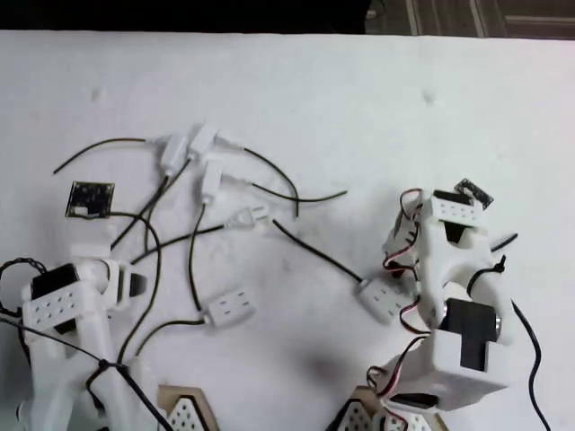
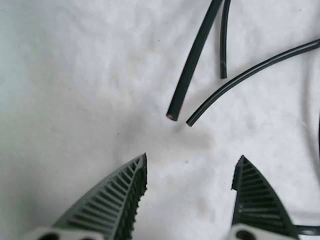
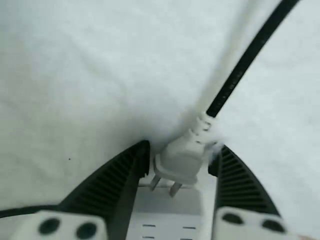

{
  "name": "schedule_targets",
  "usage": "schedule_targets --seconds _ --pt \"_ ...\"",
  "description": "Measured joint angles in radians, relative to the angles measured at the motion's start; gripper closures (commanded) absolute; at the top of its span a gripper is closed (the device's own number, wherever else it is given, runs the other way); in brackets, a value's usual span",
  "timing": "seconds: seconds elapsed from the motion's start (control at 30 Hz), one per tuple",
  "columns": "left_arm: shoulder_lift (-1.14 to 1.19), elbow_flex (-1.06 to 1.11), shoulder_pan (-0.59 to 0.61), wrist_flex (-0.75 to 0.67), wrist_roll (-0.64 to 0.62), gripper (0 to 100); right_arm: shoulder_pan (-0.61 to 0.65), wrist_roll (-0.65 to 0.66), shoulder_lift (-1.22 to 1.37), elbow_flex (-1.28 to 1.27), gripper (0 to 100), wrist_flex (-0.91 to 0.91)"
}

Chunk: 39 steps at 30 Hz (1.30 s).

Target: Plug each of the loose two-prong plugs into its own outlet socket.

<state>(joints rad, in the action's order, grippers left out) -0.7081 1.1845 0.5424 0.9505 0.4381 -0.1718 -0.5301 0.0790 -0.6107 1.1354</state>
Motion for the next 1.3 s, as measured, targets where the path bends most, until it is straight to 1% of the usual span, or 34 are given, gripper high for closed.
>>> schedule_targets --seconds 0.07,0.13,0.2,0.27,0.47,0.57,0.7,0.77,0.87,0.97,1.2,1.3 --pt "0.0 0.0 0.0 0.0 0.0 72 0.0 0.0 0.0 0.0 88.2 0.0" --pt "0.0 0.0 0.0 0.0 0.0 72 -0.006 0.0 0.0 0.0 98.8 0.002" --pt "0.0 0.0 0.0 0.0 0.0 72 -0.012 0.0 0.0 0.0 96.1 0.002" --pt "0.0 0.0 0.0 0.0 0.0 72 -0.029 0.021 0.002 -0.002 98.8 0.003" --pt "0.0 0.0 0.0 0.0 0.0 72 -0.028 0.147 -0.048 -0.003 98.1 0.023" --pt "0.0 0.0 0.0 0.0 0.0 72 -0.021 0.232 -0.143 -0.005 98.1 0.043" --pt "0.0 0.0 0.0 0.0 0.0 72 -0.02 0.359 -0.331 -0.005 98.1 0.044" --pt "0.0 0.0 0.0 0.0 0.0 72 0.009 0.427 -0.428 -0.005 98.1 0.064" --pt "0.0 0.0 0.0 0.0 0.0 72 0.1 0.532 -0.543 -0.005 98.1 0.123" --pt "0.0 0.0 0.0 0.0 0.0 72 0.227 0.64 -0.6 -0.005 98.1 0.175" --pt "0.0 0.0 0.0 0.0 0.0 72 0.572 0.838 -0.575 -0.005 98.1 0.272" --pt "0.0 0.0 0.0 0.0 0.0 72 0.664 0.875 -0.514 -0.005 98.1 0.273"
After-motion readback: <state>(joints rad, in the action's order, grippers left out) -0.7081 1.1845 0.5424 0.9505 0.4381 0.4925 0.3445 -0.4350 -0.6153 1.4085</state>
